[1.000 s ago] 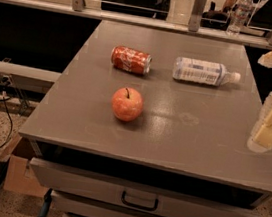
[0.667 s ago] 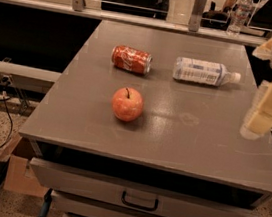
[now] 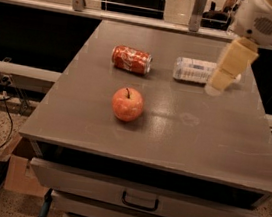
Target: Place coke can upright
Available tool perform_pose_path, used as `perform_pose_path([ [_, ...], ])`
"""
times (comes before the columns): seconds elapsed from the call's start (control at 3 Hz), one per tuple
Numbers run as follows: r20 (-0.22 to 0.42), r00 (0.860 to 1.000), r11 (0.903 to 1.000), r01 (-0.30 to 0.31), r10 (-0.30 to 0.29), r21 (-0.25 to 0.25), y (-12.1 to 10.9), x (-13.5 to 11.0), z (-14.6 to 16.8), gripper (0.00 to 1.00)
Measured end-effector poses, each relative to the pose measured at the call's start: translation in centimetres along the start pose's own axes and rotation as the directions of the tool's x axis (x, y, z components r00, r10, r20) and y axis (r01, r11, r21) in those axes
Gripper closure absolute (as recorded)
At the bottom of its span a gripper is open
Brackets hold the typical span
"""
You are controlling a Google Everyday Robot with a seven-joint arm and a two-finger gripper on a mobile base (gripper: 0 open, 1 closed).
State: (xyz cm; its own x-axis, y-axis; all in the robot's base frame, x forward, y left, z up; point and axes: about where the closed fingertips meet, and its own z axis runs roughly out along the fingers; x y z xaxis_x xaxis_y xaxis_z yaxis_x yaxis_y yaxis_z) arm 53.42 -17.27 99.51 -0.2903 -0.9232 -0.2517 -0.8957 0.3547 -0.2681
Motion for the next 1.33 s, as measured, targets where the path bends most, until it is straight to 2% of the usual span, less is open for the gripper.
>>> perform_pose_path([
  [0.33,-0.007,0.992,0.9917,-0.126,0.126,0.027,-2.5,-4.0,2.4,0.00],
  [0.67,0.000,0.988,0.9880,-0.152,0.152,0.028,-2.4,-4.0,2.3,0.00],
  [1.0,0.016,0.993,0.9920,-0.120,0.120,0.038,-2.6,-5.1,2.7,0.00],
  [1.33,0.019,0.999,0.9977,-0.046,0.046,0.050,-3.4,-8.2,4.2,0.00],
])
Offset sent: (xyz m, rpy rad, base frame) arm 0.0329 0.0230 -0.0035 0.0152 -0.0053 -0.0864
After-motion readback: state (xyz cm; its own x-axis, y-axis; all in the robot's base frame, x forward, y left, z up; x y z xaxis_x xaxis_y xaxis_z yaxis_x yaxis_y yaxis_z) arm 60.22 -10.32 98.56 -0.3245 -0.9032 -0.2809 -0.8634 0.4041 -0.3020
